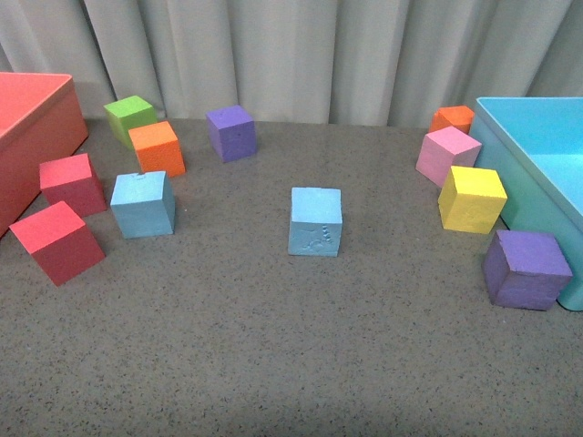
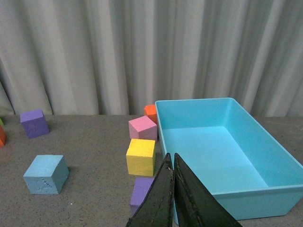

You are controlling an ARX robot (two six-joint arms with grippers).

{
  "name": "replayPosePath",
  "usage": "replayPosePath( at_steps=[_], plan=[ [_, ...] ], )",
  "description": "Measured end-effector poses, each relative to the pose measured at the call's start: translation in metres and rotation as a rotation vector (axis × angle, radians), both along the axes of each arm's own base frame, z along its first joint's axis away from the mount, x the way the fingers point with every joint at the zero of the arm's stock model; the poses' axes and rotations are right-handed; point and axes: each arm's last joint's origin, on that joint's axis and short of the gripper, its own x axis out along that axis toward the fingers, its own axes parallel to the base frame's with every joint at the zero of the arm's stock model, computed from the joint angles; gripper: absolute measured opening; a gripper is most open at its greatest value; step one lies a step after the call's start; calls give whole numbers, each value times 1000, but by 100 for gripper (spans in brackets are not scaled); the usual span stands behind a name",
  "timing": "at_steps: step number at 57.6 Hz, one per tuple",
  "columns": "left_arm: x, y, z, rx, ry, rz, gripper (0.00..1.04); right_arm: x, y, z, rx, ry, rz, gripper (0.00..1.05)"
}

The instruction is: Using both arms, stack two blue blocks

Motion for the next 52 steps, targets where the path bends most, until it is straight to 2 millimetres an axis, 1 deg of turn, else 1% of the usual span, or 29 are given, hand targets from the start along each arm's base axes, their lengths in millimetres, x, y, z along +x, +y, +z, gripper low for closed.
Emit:
replayPosePath(
  at_steps=[19, 43, 47, 52],
  plan=[
    [0, 0, 0, 0, 0, 0, 98, -10, 0, 1, 0, -5, 0, 1],
    [0, 0, 0, 0, 0, 0, 98, -17, 0, 0, 0, -5, 0, 1],
    [0, 0, 0, 0, 0, 0, 98, -24, 0, -4, 0, 31, 3, 1],
    [0, 0, 0, 0, 0, 0, 98, -27, 0, -2, 0, -2, 3, 1]
  ],
)
